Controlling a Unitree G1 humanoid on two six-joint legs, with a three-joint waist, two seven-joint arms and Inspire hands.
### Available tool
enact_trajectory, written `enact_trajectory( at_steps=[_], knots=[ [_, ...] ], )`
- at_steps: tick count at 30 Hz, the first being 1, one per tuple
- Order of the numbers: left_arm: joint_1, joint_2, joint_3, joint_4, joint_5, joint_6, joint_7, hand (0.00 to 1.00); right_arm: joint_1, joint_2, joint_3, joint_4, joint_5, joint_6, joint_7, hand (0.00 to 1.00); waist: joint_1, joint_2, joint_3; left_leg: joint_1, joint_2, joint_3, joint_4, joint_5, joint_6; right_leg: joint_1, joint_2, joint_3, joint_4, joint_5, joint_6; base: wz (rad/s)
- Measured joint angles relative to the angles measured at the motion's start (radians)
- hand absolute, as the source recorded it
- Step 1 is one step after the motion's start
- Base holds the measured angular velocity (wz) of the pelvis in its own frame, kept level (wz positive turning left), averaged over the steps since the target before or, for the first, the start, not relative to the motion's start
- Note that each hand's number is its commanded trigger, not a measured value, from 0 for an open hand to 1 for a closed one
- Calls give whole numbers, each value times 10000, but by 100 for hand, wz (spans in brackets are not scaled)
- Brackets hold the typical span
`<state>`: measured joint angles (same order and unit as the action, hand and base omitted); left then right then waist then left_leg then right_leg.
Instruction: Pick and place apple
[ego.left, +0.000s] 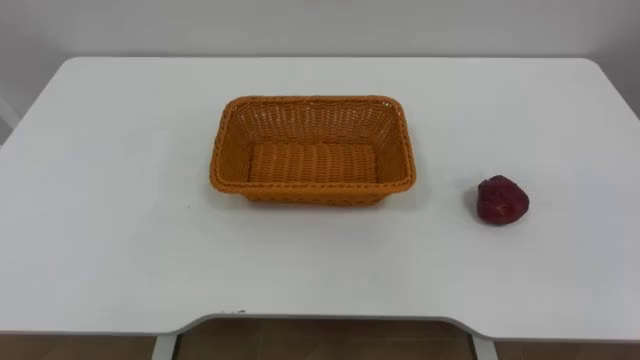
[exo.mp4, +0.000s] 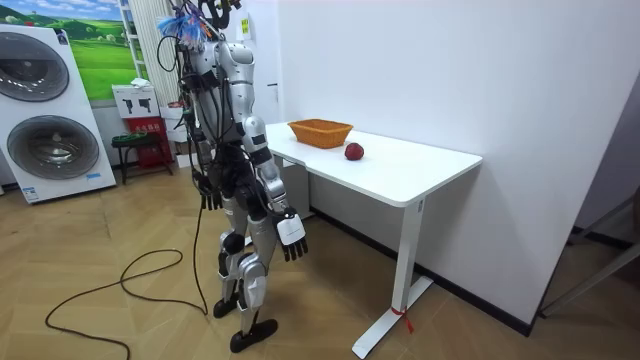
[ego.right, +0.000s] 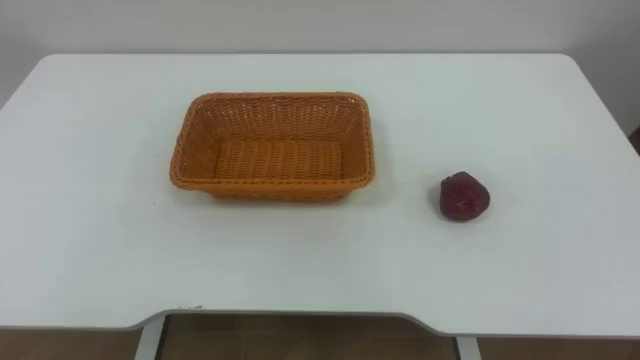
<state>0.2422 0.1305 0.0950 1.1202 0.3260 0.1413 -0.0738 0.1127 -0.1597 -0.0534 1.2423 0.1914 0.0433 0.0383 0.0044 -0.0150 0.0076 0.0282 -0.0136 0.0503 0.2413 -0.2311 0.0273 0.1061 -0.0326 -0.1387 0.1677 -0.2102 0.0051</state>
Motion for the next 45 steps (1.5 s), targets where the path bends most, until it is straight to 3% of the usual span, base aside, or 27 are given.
enact_trajectory(
  at_steps=[7, 12, 15, 21, 26, 33, 36, 41, 45],
  knots=[
    [3, 0, 3, -16, -23, 20, 44, 0, -2, -8, 68, -9, 200, 16, -18, 0, 12, -13, -1, 16, -1, 12, -24, -2, 1, -34, -2, 0, 1, -6, -5, 0],
    [-53, -1, 22, 42, -74, -3, 286, 0, 55, 91, 48, 83, 1455, 14, -356, 0, -26, -36, 12, 114, -1, 7, -37, -2, 1, 23, -1, 12, 10, -8, -7, 0],
    [-46, -1, 81, 211, -129, -173, 500, 0, 81, 185, -556, 94, 2631, 18, -740, 0, -56, -23, 55, 265, 0, 45, -61, -3, 1, 163, -1, 33, 13, -9, -5, -1],
    [96, 3, 1040, 101, -183, -407, 845, 0, -139, 69, -3248, -606, 6578, -31, -2382, 0, -585, -63, 35, 311, -14, 52, -75, -7, 0, 210, 1, 68, 14, -26, 5, 0],
    [173, 35, 1620, 13, -190, -675, 1177, 0, -127, 84, -4615, -2586, 7052, -478, -4171, 0, -849, -6, -12, 330, -24, 156, -77, -7, 4, 178, 7, 222, 31, -26, 9, -7],
    [217, 126, 1749, -333, -395, -912, 1589, 0, -243, -44, -5343, -6562, 6364, -1247, -7621, 0, -852, -132, -93, 133, -25, 294, -79, -2, 9, -116, 1, 334, 227, -69, 27, -7],
    [232, 220, 1748, -332, -395, -995, 1595, 0, -470, -213, -5420, -7111, 5702, -1604, -8561, 0, -843, -219, -129, 102, -21, 273, -50, -3, 9, -114, 1, 288, 219, -66, 25, 3],
    [343, 226, 1329, -404, -404, -991, 1803, 0, -485, -359, -5075, -9608, 2888, -1829, -10260, 0, -773, -136, -128, -79, 2, 292, -40, -2, 9, -378, 8, 309, 364, -49, 29, -2],
    [339, 223, 887, -412, -399, -996, 1825, 0, -457, -395, -4573, -11001, 773, -1897, -10633, 0, -747, -76, -103, -69, 4, 292, -47, 0, 10, -406, 11, 305, 368, -49, 28, 0]
  ],
)
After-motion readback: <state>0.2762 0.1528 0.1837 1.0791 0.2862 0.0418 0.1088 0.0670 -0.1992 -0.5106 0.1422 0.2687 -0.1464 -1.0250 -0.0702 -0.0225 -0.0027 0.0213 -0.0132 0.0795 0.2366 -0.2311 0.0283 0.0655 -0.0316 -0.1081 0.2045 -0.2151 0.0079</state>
